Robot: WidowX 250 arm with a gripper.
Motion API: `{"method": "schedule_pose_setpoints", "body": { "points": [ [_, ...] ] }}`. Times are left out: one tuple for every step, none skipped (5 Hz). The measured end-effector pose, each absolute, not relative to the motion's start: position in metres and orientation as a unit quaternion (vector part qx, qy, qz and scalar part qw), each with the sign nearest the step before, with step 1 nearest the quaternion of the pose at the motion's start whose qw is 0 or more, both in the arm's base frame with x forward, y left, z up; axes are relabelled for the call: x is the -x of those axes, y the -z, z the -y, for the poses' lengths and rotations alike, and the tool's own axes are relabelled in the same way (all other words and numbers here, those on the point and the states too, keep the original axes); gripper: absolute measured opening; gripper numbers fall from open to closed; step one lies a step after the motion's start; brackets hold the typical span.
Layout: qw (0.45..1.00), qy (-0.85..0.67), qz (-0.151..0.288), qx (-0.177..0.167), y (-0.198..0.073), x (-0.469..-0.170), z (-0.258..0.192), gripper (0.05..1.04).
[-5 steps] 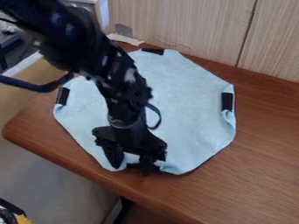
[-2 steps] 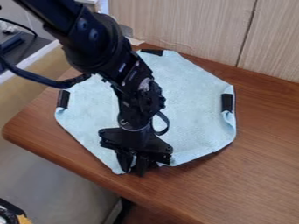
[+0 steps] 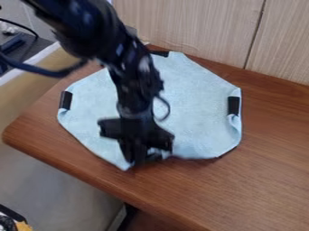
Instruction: Fold the cloth from bottom right to center
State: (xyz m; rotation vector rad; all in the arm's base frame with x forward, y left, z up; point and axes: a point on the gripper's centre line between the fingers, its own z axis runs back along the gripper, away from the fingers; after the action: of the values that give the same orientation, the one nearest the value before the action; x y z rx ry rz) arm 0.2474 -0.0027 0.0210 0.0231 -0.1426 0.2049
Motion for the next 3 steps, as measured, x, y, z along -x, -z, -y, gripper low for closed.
{"method": "schedule_pose_setpoints", "body": {
  "points": [
    [0.988, -0.123, 0.09, 0.002, -0.049, -0.272, -0.005, 0.061],
    [0.981, -0.156, 0.11, 0.024, -0.07, -0.302, -0.019, 0.059],
    [0.979, -0.181, 0.094, 0.029, -0.061, -0.335, -0.033, 0.058]
  ]
}}
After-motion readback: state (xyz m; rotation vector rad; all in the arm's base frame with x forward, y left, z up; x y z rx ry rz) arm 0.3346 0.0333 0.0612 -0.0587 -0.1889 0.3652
